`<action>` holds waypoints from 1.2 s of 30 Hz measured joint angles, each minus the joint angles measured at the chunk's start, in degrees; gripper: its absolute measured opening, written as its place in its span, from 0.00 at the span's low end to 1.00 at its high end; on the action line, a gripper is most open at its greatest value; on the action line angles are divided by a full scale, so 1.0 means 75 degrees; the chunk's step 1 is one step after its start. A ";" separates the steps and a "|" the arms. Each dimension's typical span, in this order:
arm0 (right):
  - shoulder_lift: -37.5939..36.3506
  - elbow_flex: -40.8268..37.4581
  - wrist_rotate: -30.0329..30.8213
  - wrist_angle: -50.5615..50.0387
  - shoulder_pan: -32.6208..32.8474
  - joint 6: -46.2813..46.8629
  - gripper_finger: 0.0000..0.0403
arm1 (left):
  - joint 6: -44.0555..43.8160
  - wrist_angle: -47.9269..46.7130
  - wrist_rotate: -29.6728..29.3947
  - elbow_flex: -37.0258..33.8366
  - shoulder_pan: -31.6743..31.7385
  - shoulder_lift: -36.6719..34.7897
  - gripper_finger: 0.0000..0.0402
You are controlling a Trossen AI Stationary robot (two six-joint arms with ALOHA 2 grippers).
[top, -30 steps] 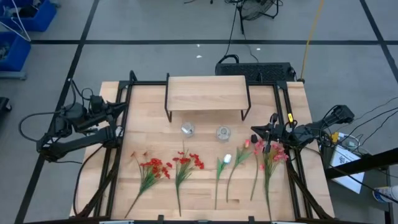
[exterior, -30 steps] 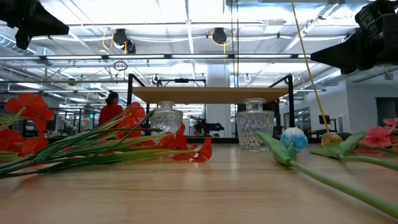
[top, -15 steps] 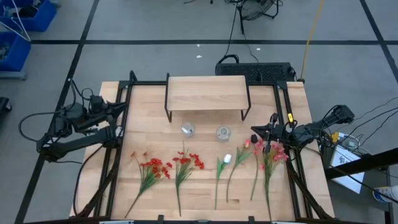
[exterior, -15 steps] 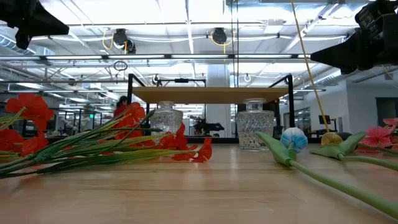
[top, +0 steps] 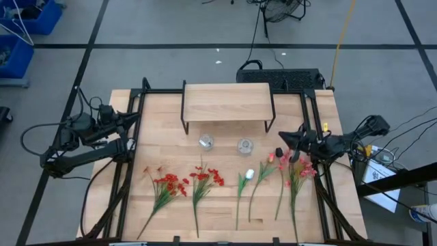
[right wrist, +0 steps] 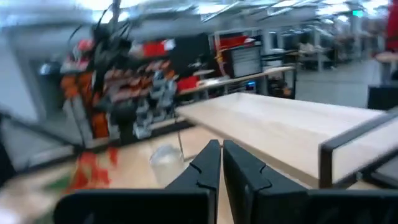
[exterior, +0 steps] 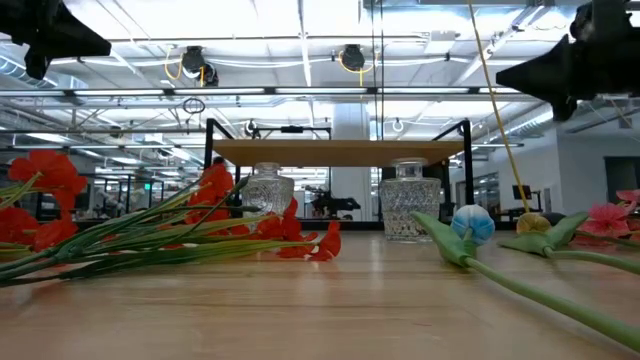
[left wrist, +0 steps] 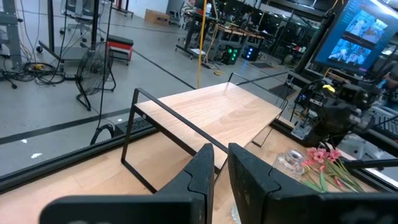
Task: Pick and place flowers into a vace then onto a shelf
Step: Put the pink flowers into the right transparent vase
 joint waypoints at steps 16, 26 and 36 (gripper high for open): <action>0.3964 0.3464 0.2412 -0.0082 -0.0167 0.2282 0.03 | 0.0001 -0.0003 0.0000 0.0000 0.0001 0.0000 0.13; 0.5414 0.5031 0.2919 0.0520 -0.0119 0.0250 0.03 | 0.0001 0.0000 0.0000 0.0000 0.0001 0.0000 0.13; 0.7139 0.7847 0.3108 -0.1762 -0.0044 -0.0329 0.02 | 0.0001 0.0000 0.0000 0.0001 0.0001 0.0000 0.13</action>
